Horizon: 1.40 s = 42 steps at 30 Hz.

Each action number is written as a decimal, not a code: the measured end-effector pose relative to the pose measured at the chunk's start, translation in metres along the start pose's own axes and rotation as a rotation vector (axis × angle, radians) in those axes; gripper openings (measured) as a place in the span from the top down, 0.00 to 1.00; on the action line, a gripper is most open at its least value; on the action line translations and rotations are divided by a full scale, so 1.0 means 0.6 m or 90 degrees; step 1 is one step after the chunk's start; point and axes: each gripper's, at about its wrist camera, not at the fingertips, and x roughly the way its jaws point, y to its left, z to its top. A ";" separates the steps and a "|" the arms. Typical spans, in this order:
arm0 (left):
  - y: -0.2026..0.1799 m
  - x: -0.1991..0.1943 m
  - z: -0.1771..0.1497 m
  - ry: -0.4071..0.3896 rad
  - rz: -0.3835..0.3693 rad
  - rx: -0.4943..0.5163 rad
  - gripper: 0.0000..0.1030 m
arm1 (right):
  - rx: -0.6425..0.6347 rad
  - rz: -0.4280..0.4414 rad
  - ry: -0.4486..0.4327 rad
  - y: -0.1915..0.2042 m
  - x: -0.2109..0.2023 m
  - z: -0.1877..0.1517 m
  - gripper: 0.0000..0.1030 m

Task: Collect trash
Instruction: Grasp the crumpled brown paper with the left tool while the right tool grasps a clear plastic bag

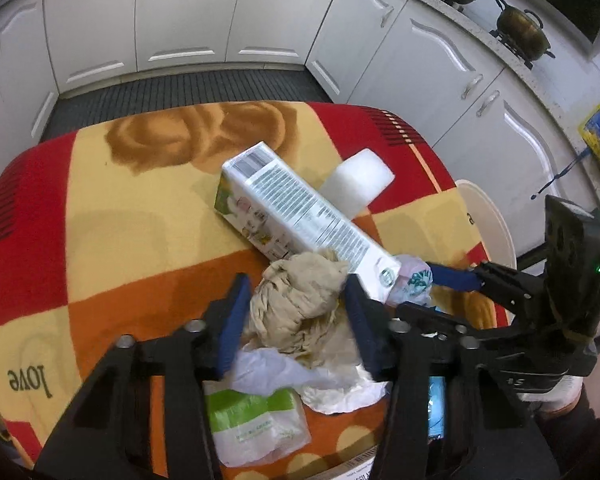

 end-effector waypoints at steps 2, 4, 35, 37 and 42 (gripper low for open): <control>0.004 0.002 0.001 0.001 -0.006 -0.006 0.70 | -0.004 -0.001 -0.002 0.001 0.004 0.000 0.56; 0.008 -0.002 0.003 -0.003 -0.016 -0.015 0.72 | 0.000 0.011 -0.016 0.001 -0.002 0.001 0.63; -0.115 -0.112 -0.003 -0.124 -0.040 0.036 0.75 | 0.000 -0.006 -0.155 -0.005 -0.147 -0.029 0.68; -0.123 -0.111 -0.006 -0.127 -0.036 0.041 0.75 | -0.004 -0.020 -0.153 -0.004 -0.147 -0.031 0.68; -0.127 -0.101 -0.015 -0.119 -0.025 0.040 0.75 | -0.013 -0.034 -0.155 -0.008 -0.142 -0.037 0.68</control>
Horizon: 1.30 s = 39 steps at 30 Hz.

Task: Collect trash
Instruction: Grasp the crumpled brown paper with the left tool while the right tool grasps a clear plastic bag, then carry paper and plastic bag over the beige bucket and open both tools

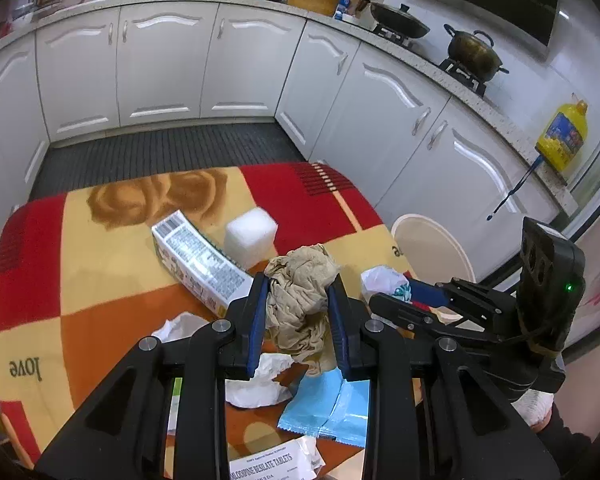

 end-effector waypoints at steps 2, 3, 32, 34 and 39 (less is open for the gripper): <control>0.003 0.004 -0.006 0.006 0.008 -0.004 0.75 | 0.001 0.000 0.003 -0.004 0.004 -0.003 0.68; 0.004 0.006 -0.009 0.010 0.014 -0.006 0.75 | 0.000 0.000 0.003 -0.006 0.006 -0.005 0.68; -0.021 0.052 0.025 0.011 0.057 -0.073 0.75 | -0.099 0.044 -0.005 -0.021 0.063 0.001 0.68; -0.024 0.055 0.024 0.013 0.065 -0.065 0.75 | -0.085 0.049 -0.003 -0.029 0.062 0.000 0.68; -0.028 0.057 0.018 0.005 0.096 -0.044 0.75 | -0.042 0.044 -0.007 -0.053 0.057 0.006 0.68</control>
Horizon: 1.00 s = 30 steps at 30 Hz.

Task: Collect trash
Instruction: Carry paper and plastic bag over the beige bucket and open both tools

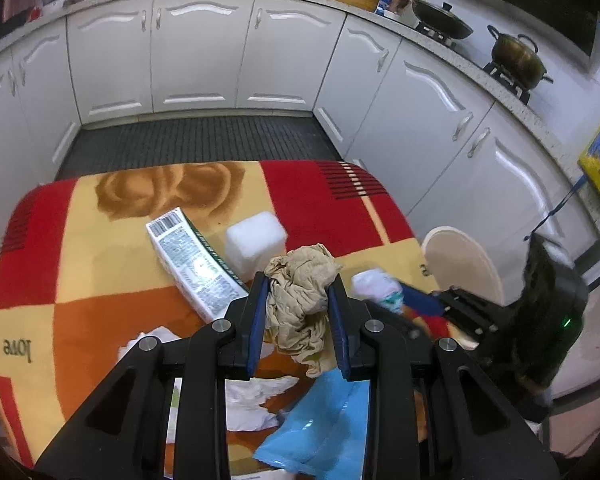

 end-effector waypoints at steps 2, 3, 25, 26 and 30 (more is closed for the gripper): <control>-0.003 0.004 -0.005 -0.003 0.025 0.014 0.75 | 0.009 -0.002 0.001 -0.002 -0.004 0.000 0.68; -0.005 0.006 -0.007 -0.006 0.032 0.021 0.75 | 0.012 -0.007 0.003 -0.002 -0.005 0.000 0.68; -0.111 -0.006 0.021 -0.004 -0.067 0.143 0.75 | 0.073 -0.178 -0.020 -0.068 -0.111 -0.007 0.68; -0.120 -0.003 0.024 0.000 -0.073 0.149 0.75 | 0.075 -0.184 -0.022 -0.074 -0.117 -0.008 0.68; -0.165 0.015 0.034 0.015 -0.093 0.178 0.75 | 0.089 -0.209 -0.024 -0.100 -0.137 -0.017 0.68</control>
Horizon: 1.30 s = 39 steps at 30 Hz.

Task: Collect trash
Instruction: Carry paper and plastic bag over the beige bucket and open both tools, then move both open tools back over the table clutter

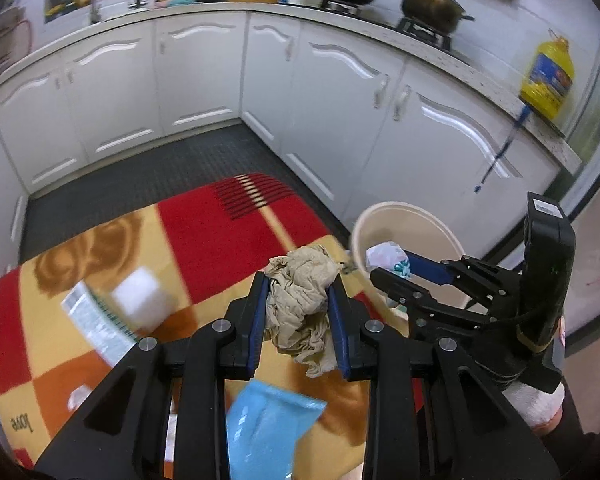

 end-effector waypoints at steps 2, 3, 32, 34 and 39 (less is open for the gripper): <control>-0.016 0.016 0.010 0.011 -0.015 0.005 0.75 | 0.008 -0.010 0.000 -0.016 -0.004 -0.003 0.68; -0.024 0.024 0.015 0.016 -0.023 0.006 0.75 | 0.014 -0.018 0.001 -0.029 -0.006 -0.005 0.68; -0.187 0.257 0.091 0.160 -0.176 -0.023 0.44 | 0.197 -0.145 0.049 -0.289 -0.004 -0.083 0.54; -0.184 0.257 0.089 0.162 -0.178 -0.027 0.43 | 0.200 -0.143 0.050 -0.289 -0.003 -0.084 0.54; -0.177 0.249 0.084 0.162 -0.177 -0.029 0.43 | 0.202 -0.137 0.051 -0.290 0.000 -0.087 0.52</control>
